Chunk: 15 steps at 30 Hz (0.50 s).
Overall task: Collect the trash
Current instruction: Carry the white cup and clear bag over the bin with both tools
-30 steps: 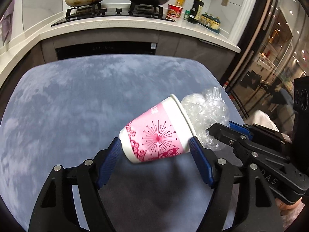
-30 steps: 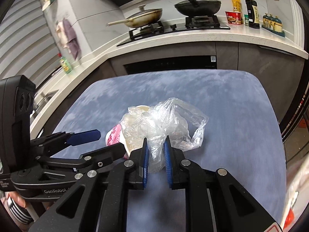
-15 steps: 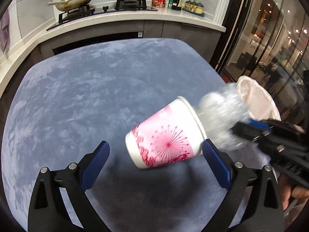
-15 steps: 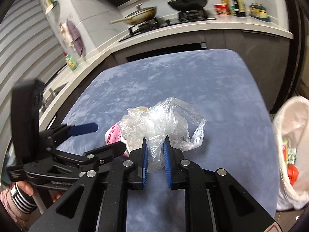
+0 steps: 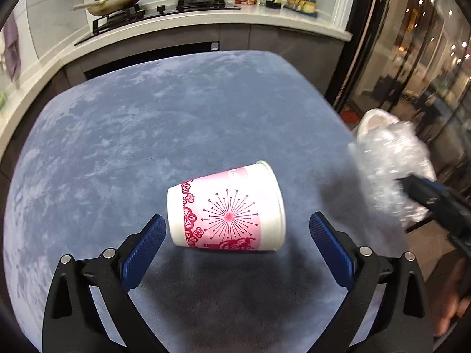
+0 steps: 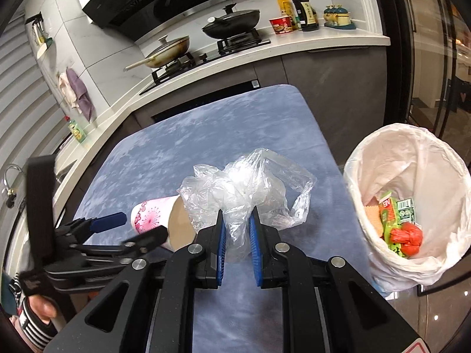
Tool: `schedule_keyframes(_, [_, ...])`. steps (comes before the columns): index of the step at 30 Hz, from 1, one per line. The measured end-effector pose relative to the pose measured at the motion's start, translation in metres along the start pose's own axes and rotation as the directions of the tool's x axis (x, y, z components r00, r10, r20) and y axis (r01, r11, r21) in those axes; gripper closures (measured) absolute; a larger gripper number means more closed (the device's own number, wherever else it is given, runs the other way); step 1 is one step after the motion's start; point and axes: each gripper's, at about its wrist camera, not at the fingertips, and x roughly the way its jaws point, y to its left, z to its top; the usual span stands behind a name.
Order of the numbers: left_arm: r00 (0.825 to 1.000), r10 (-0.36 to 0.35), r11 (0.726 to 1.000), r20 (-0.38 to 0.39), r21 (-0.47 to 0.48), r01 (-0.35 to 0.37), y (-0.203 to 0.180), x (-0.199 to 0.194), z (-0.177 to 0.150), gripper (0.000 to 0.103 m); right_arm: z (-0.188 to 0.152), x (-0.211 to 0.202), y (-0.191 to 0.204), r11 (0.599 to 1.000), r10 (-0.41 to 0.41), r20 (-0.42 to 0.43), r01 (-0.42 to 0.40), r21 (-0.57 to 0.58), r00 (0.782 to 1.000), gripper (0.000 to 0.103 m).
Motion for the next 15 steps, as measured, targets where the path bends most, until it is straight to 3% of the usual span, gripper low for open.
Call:
schedule_keyframes(3, [0.999, 0.032, 0.999, -0.018, -0.012, -0.032, -0.001, 0.009, 0.000, 0.010, -0.002, -0.002, -0.003, 1.000, -0.012, 0.003, 0.012, -0.002, 1.000, 0.087])
schedule_keyframes(6, [0.998, 0.048, 0.998, -0.041, -0.031, -0.049, 0.001, 0.015, -0.001, 0.022, -0.004, -0.005, -0.006, 1.000, -0.013, 0.005, 0.013, -0.001, 1.000, 0.087])
schedule_keyframes(15, [0.999, 0.044, 0.998, 0.005, -0.053, -0.044, -0.008, -0.009, 0.006, 0.022, -0.003, -0.021, -0.029, 0.998, -0.043, 0.045, 0.041, 0.043, 0.998, 0.087])
